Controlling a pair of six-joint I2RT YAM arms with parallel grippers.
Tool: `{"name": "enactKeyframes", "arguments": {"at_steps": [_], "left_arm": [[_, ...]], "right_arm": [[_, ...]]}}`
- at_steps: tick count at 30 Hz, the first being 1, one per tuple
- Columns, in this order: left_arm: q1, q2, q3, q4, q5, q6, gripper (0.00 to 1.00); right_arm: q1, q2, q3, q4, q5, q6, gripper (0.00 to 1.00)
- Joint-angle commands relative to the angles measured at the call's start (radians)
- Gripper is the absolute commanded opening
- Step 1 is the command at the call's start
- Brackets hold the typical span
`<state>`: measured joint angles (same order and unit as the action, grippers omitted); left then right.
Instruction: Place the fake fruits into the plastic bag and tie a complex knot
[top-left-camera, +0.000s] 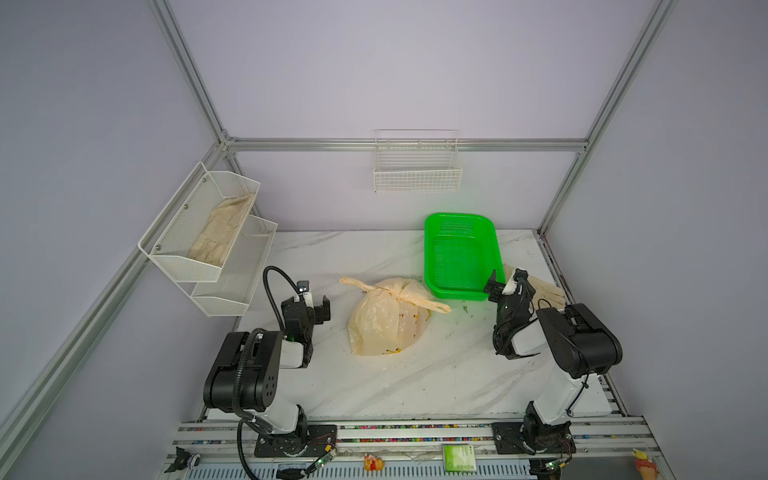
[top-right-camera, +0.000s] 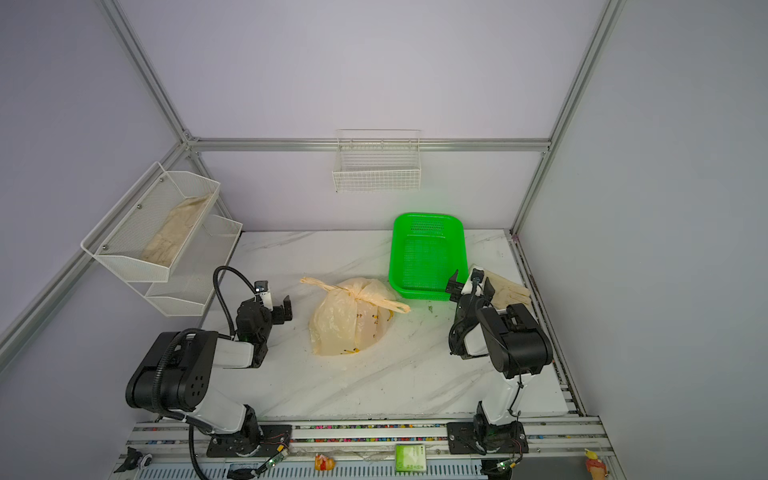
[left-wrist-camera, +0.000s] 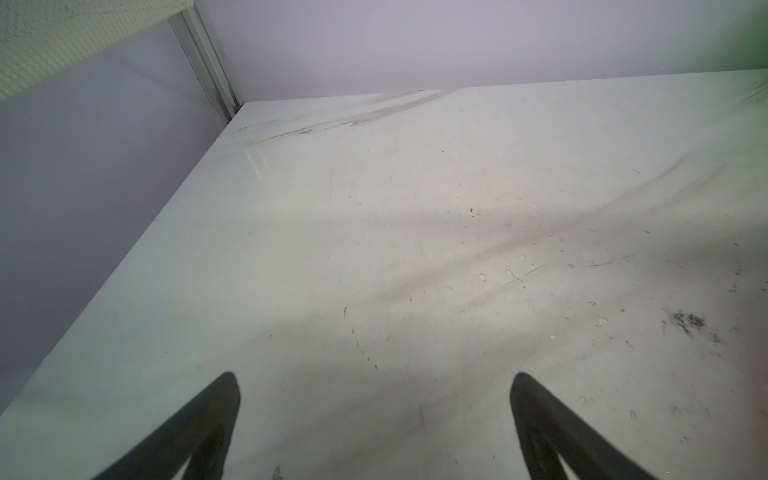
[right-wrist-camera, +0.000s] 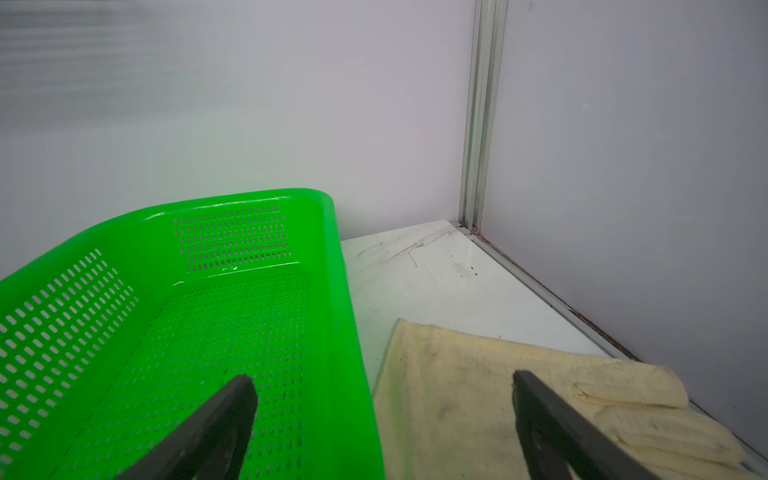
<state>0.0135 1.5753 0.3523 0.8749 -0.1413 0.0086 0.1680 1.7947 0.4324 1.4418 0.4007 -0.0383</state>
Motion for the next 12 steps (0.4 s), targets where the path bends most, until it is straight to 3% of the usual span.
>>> {"name": "enactKeyframes", "arguments": {"at_steps": [1,12], "left_arm": [[0.005,-0.006,0.026,0.066,0.007,-0.017,1.0],[0.005,-0.005,0.026,0.064,0.007,-0.018,1.0]], "right_arm": [[-0.004,0.002,0.004,-0.012,0.004,-0.016,0.97],[-0.003,0.002,0.006,-0.019,0.003,-0.014,0.97]]}}
